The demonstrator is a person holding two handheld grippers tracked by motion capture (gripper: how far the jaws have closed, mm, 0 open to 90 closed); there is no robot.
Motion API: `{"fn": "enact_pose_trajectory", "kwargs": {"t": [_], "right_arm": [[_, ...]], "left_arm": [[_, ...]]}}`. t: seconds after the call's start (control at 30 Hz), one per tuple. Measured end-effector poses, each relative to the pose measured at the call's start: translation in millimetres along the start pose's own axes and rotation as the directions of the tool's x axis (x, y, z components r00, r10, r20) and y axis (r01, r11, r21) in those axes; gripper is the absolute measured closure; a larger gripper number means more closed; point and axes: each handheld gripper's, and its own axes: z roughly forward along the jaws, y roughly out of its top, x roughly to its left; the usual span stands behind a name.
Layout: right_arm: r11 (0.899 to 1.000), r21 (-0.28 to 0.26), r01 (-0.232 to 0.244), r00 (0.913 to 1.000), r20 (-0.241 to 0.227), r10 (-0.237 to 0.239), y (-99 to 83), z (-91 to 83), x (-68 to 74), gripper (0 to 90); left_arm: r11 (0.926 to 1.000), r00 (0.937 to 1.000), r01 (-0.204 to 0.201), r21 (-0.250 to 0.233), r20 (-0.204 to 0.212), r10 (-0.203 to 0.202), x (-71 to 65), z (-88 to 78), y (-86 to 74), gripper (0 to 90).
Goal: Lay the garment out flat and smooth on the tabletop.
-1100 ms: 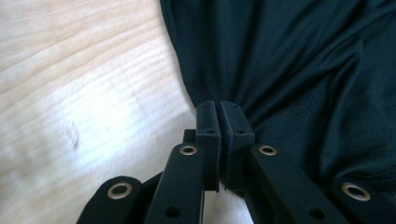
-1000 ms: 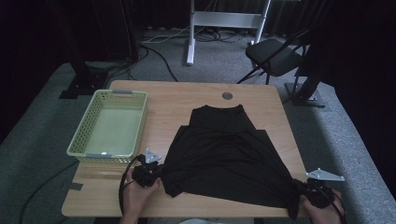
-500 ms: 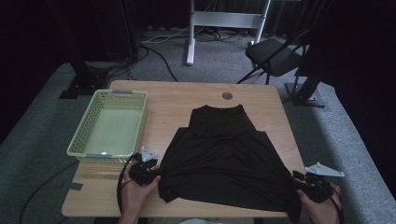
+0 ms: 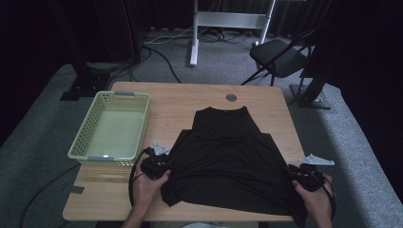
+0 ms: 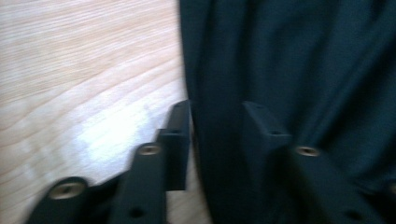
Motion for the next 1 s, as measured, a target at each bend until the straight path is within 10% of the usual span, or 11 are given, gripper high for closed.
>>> {"fn": "enact_pose_trajectory", "kwargs": {"t": [0.5,1.0], "right_arm": [[0.996,0.073,0.058,0.9982,-0.017,-0.057,-13.2,-23.0,5.1,85.9],[0.993,0.066,0.101,0.9933,-0.064,-0.096,-24.6,-37.8,33.2,86.0]], "left_arm": [[0.9998,0.9981,0.017,0.011,0.060,-0.017,-5.0,-33.5,-37.0,86.9],[0.9987,0.9977,0.042,0.027,-0.055,-0.041,7.6,-43.7,-44.1,85.6]]}}
